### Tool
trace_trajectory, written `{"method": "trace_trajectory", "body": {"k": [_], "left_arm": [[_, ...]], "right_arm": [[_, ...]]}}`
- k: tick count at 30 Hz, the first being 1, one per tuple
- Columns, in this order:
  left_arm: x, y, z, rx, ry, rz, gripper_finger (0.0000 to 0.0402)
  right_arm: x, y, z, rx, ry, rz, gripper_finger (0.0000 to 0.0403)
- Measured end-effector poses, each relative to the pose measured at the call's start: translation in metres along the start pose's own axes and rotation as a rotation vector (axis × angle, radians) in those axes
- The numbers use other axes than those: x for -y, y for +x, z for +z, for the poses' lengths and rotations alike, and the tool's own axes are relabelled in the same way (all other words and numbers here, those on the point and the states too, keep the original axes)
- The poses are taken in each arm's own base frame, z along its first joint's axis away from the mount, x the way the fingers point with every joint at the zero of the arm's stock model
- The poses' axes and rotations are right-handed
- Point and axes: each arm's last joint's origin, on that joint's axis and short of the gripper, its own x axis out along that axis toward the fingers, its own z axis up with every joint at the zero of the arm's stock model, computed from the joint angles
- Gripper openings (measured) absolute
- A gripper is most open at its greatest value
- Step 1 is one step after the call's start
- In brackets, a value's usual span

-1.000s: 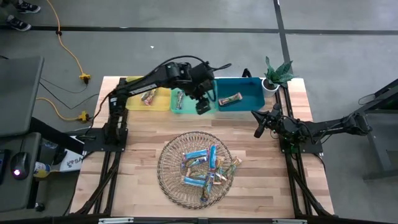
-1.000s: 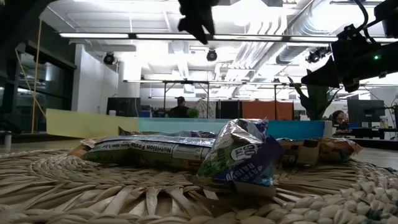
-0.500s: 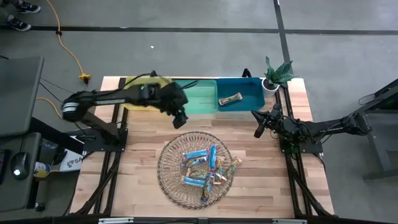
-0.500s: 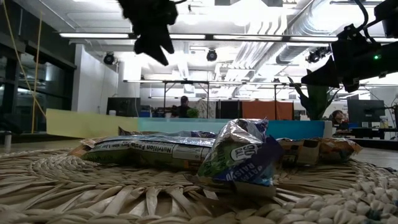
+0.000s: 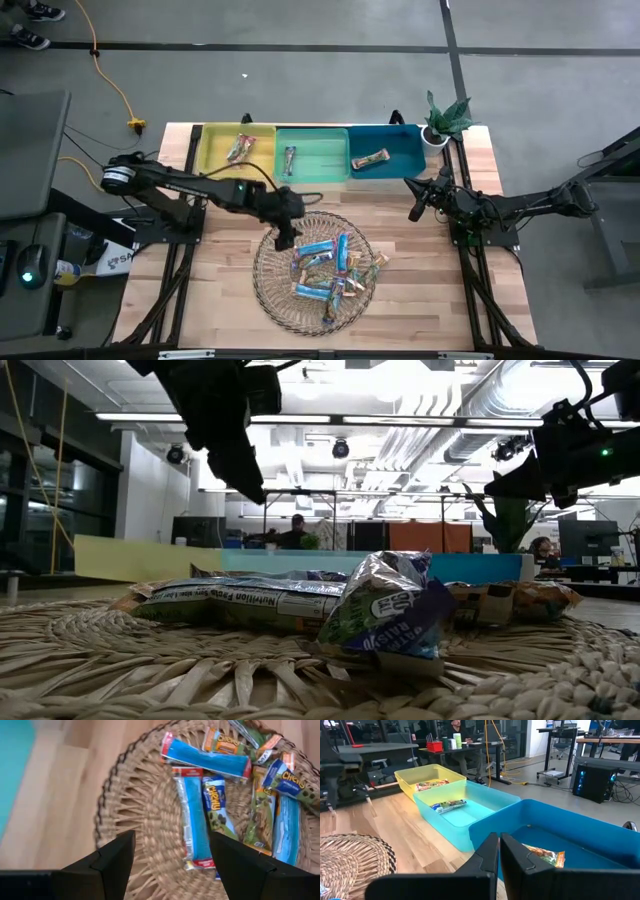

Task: Pick and place Granola Bars by type
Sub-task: Put the red granola bar into the yellow bin

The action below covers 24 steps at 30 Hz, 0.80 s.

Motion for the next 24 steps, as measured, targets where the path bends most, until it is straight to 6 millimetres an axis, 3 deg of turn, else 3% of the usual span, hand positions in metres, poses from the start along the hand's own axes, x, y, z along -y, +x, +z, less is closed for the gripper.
{"method": "trace_trajectory", "body": {"k": [9,24], "left_arm": [[0.026,0.033,-0.011,-0.036,0.036,0.027,0.025],[0.03,0.042,-0.012,-0.004,0.059,0.109,0.025]], "right_arm": [[0.0,0.0,0.0,0.001,0.001,0.0,0.0],[0.0,0.0,0.0,0.002,0.002,-0.001,0.0]]}}
